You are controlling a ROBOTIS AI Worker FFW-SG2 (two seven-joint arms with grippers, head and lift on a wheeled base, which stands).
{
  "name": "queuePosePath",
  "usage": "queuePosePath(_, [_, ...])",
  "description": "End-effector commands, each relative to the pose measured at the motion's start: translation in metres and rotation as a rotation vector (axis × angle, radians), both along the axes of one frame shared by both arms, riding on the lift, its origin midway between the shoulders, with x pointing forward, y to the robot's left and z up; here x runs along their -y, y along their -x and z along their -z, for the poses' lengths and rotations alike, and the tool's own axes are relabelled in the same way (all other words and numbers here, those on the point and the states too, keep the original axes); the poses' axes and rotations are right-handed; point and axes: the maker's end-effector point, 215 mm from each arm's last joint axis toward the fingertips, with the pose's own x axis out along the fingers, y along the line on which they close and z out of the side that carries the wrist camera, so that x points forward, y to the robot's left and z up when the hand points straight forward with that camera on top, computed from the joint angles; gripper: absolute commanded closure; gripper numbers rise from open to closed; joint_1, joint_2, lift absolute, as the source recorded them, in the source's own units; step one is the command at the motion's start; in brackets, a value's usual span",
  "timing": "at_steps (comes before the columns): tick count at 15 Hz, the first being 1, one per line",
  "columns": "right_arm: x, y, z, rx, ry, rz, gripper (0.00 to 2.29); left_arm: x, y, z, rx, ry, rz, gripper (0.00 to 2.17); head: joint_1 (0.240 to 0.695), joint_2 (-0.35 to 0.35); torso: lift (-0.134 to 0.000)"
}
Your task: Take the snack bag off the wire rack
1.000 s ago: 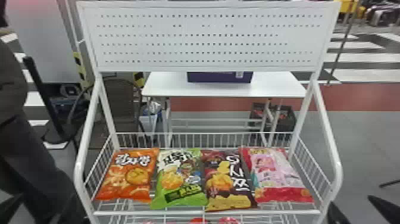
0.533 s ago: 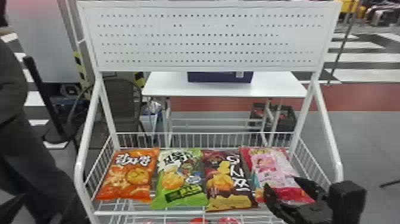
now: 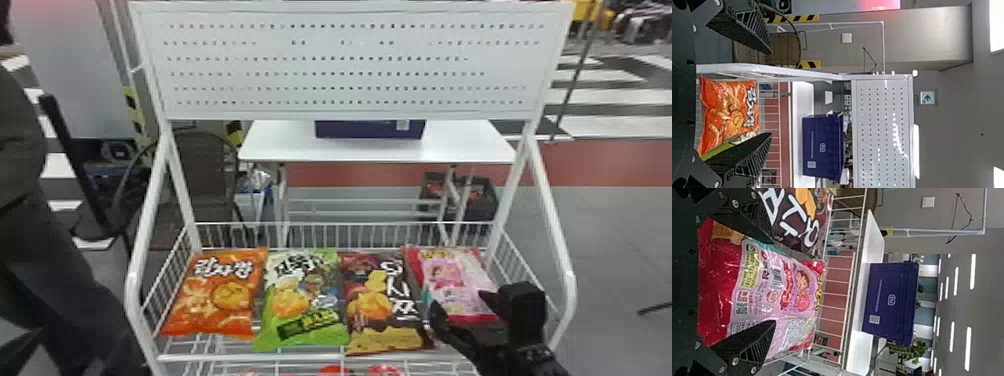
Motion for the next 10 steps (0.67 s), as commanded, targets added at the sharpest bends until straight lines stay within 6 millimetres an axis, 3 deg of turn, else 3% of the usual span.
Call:
queuePosePath(1, [0.0056,-0.0028,0.0073,-0.013,0.001,0.01,0.19,0.0004,0.0,-0.0002,0.0,0.0,0.001,0.16,0.499,0.0,0.0])
queuePosePath(3, [0.0118,-0.0044,0.0097,-0.021,0.01,0.017,0.23,0.0005,0.0,0.0007,-0.001,0.0,0.002,0.16,0.499,0.0,0.0])
queuePosePath(4, [0.0146,-0.0037,0.0126,-0.03,0.015,0.019,0.45,0.0005,0.0,0.0007,-0.001,0.0,0.002,0.16,0.499,0.0,0.0])
queuePosePath(7, [0.0134,-0.0028,0.0153,-0.05,-0.019,0.016,2.0,0.0008,-0.0004,0.0002,0.0,0.0,0.003,0.16,0.499,0.0,0.0])
queuePosePath(10, [0.0112,-0.0008,0.0164,-0.054,-0.027,0.01,2.13,0.0,-0.0007,0.0003,0.001,-0.001,0.002,0.16,0.499,0.0,0.0])
